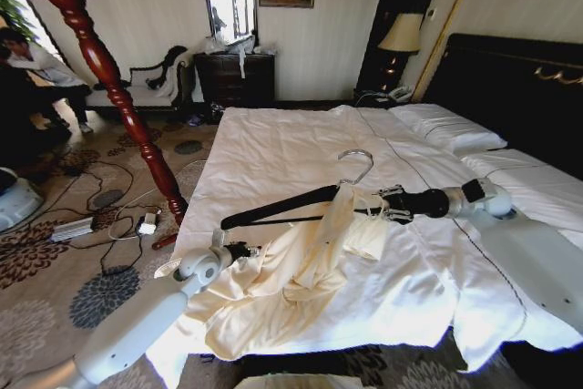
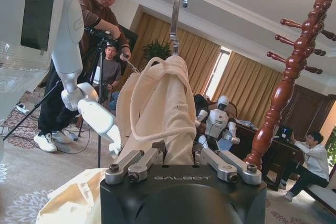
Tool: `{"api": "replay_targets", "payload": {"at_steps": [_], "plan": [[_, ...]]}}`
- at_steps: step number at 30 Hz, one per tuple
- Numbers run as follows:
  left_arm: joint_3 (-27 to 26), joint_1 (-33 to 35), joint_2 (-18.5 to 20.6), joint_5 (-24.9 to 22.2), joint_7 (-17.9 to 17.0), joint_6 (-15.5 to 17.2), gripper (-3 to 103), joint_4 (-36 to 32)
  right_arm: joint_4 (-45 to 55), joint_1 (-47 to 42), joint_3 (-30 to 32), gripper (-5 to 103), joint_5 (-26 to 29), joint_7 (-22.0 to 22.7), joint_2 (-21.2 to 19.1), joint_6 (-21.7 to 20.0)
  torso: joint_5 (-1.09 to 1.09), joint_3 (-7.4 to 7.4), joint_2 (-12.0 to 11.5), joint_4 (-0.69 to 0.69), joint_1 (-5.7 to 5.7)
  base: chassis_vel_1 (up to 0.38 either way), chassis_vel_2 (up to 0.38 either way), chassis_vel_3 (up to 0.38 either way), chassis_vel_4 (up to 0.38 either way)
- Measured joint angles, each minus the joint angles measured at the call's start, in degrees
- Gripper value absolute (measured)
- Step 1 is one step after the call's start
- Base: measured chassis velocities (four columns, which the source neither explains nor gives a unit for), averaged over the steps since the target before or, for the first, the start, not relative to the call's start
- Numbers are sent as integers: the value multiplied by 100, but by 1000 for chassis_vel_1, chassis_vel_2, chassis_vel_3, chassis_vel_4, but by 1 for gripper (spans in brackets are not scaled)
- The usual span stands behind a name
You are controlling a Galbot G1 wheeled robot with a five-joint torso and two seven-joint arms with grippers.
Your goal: Pick up the clothes from the bed and hang them on the clothes hanger.
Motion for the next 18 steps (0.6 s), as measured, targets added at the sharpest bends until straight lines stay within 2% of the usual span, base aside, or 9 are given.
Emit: {"api": "replay_targets", "payload": {"at_steps": [2,6,8,11,12,15,18], "plan": [[-2,11,-8,-17,0,-7,54,-10,-5,0,-4,19,-1,3,4,2,0,0,0,0,0,0,0,0,0],[-19,65,-41,-12,21,-43,33,-44,-31,12,-28,19,-8,27,20,9,0,0,0,0,0,0,0,0,0],[-24,75,-48,-3,26,-51,33,-46,-34,16,-30,19,-8,34,22,11,0,0,0,0,0,0,0,0,0],[-45,130,-54,43,65,-70,17,-72,-63,24,-43,19,-9,134,32,49,0,0,0,0,0,0,0,0,0],[-45,130,-54,43,65,-70,17,-72,-63,24,-43,19,-9,134,32,49,0,0,0,0,0,0,0,0,0],[-52,175,8,70,101,-78,3,-141,-94,21,-65,19,17,371,35,83,-1,0,0,0,0,0,0,0,0],[-66,200,65,103,113,-108,0,-189,-99,16,-81,19,76,569,39,95,0,0,0,0,0,0,0,0,0]]}}
